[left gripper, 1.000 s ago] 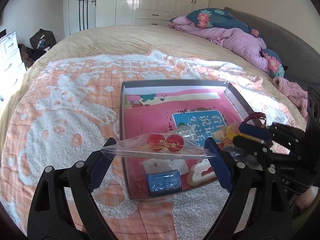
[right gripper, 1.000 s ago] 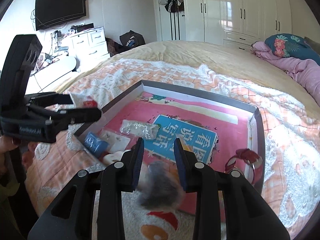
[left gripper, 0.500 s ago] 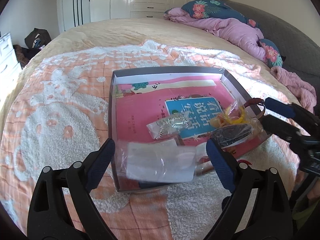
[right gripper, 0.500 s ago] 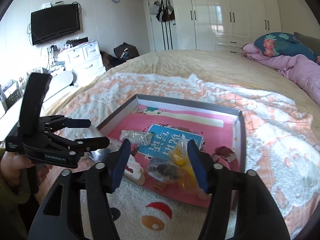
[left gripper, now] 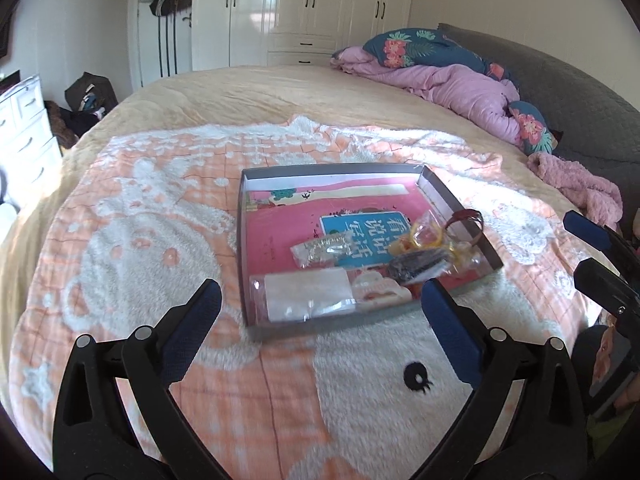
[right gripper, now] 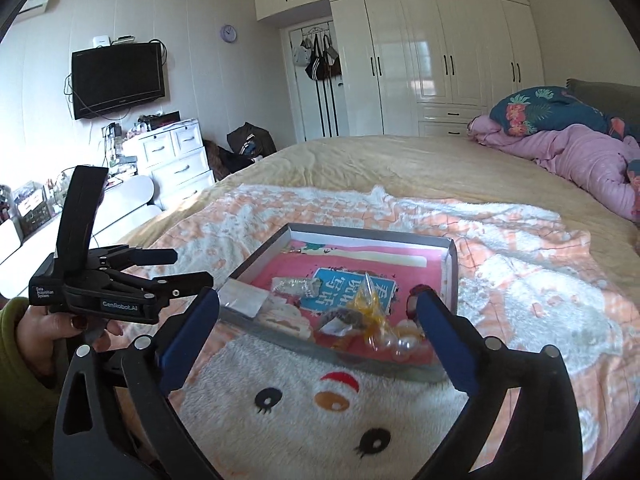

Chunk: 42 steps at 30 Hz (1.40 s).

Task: Organize jewelry

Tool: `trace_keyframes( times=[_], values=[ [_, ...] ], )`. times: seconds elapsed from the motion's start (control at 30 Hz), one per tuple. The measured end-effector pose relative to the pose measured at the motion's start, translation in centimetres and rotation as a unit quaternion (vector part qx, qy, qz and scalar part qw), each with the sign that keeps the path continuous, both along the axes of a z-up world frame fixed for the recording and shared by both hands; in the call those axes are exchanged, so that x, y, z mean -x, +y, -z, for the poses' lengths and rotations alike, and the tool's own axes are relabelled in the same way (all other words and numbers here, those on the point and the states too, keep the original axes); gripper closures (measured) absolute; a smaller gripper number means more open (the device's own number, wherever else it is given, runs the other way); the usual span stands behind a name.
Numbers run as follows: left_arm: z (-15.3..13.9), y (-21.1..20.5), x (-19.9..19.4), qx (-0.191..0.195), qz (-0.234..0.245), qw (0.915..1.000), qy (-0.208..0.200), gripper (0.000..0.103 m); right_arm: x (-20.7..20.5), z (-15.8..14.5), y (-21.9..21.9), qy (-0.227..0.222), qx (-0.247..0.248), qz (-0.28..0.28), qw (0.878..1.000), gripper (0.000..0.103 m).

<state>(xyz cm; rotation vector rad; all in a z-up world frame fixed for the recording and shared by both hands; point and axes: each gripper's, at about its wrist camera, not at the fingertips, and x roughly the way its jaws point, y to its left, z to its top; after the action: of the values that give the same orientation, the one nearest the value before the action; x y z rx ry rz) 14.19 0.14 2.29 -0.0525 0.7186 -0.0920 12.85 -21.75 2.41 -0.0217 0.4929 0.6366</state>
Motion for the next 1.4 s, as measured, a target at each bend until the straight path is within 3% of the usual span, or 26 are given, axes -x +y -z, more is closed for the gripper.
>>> trace_keyframes(
  times=[0.27, 0.53, 1.4],
  values=[
    [0.8, 0.0, 4.0, 0.01, -0.02, 0.9997, 0.007, 0.009, 2.7, 1.7, -0.4, 0.021, 0.038, 0.02, 0.999, 0.004],
    [1.9, -0.5, 6.2, -0.002, -0.034, 0.9994, 0.005, 0.009, 3.4, 4.2, -0.4, 0.063, 0.042, 0.038, 0.996, 0.004],
    [2.2, -0.8, 7.0, -0.011, -0.047, 0.9988, 0.005, 0.009, 3.9, 4.4, -0.3, 0.068, 0.049, 0.039, 0.996, 0.004]
  ],
)
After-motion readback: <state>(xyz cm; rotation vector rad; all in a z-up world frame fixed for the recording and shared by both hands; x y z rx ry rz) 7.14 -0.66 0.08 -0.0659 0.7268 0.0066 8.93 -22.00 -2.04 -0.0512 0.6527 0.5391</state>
